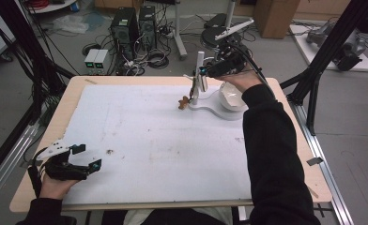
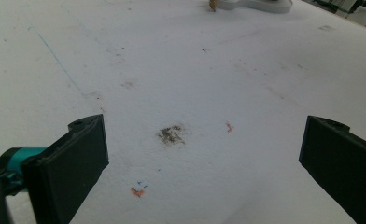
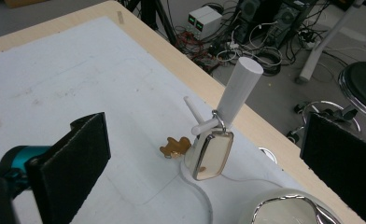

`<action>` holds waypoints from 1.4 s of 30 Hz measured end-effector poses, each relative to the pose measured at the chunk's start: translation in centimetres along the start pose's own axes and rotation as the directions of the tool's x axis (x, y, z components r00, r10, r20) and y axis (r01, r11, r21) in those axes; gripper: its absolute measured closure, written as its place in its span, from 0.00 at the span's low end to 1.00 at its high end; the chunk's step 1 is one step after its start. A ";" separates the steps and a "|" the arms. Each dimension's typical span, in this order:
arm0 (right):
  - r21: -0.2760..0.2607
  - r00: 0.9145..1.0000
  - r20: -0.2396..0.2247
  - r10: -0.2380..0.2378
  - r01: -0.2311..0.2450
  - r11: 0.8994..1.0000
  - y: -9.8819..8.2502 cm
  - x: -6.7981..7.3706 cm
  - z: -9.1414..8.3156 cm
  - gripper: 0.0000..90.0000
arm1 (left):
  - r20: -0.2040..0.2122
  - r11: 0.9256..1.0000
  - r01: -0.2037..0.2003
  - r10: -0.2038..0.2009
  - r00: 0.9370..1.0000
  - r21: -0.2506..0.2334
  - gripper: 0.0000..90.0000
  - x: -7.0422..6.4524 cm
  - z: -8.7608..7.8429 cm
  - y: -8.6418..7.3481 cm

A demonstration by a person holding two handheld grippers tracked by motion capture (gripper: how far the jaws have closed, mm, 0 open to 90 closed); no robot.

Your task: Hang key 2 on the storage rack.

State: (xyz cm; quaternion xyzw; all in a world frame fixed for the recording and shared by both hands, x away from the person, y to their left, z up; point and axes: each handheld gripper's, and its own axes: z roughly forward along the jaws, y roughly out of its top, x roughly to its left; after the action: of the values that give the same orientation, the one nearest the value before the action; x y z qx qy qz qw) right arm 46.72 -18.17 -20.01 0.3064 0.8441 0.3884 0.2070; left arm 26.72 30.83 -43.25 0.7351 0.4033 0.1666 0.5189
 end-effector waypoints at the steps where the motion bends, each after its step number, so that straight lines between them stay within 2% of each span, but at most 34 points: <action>1: 0.000 1.000 0.000 0.000 0.000 1.000 0.0 0.0 0.0 0.01 | 0.000 1.000 0.000 0.000 1.000 0.000 0.02 0.0 0.0 0.0; 2: -0.029 1.000 -0.010 0.009 -0.009 1.000 -0.5 0.0 -0.4 0.01 | 0.002 1.000 0.000 0.000 1.000 0.000 0.02 0.0 0.0 0.0; 3: -0.029 1.000 -0.010 0.009 -0.009 1.000 -0.5 0.0 -0.4 0.01 | 0.002 1.000 0.000 0.000 1.000 0.000 0.02 0.0 0.0 0.0; 4: -0.050 0.999 -0.020 0.028 -0.029 0.998 -1.3 -0.1 -0.7 0.01 | 0.002 1.000 -0.002 0.002 1.000 0.001 0.02 0.0 0.0 0.0; 7: -0.043 0.999 -0.013 0.034 -0.034 0.998 -2.1 -0.2 -0.8 0.01 | 0.003 1.000 -0.004 0.004 1.000 0.001 0.02 0.0 0.0 0.0; 10: -0.038 0.998 -0.017 0.063 -0.063 0.997 -3.7 -0.4 -0.9 0.01 | 0.004 1.000 -0.003 0.003 1.000 0.002 0.02 0.1 0.0 0.0; 17: -0.028 0.997 -0.010 0.074 -0.074 0.997 -5.9 -0.4 -1.3 0.01 | 0.004 1.000 -0.004 0.004 1.000 0.003 0.02 0.0 0.2 0.1; 18: -0.047 0.997 -0.010 0.078 -0.079 0.996 -6.7 -0.4 -1.5 0.01 | 0.005 1.000 -0.005 0.005 1.000 0.004 0.02 0.0 0.2 0.1; 25: -0.058 0.994 -0.010 0.108 -0.108 0.992 -8.8 -0.6 -1.9 0.01 | 0.007 1.000 -0.005 0.005 1.000 0.005 0.02 0.0 0.2 0.1; 32: -0.047 0.993 -0.003 0.122 -0.122 0.991 -12.0 -0.2 -2.0 0.01 | 0.011 1.000 0.001 -0.001 1.000 -0.006 0.02 0.1 0.3 0.1; 35: -0.048 0.992 -0.003 0.127 -0.127 0.991 -12.7 -0.2 -2.1 0.01 | 0.010 1.000 -0.001 0.001 1.000 -0.003 0.02 0.1 0.3 0.1; 36: -0.046 0.991 0.000 0.134 -0.133 0.990 -13.4 -0.1 -2.2 0.01 | 0.010 1.000 -0.002 0.002 1.000 -0.001 0.02 0.1 0.4 0.1; 42: -0.054 0.989 0.010 0.146 -0.145 0.988 -15.5 0.1 -2.9 0.01 | 0.013 1.000 -0.002 0.002 1.000 0.000 0.02 0.2 0.6 0.2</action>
State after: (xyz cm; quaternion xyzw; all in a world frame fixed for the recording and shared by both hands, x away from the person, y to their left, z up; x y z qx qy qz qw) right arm 39.43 -27.58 -30.34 0.3642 0.8075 0.4225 0.1920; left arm 27.35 30.55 -43.34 0.7366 0.3991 0.1622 0.5214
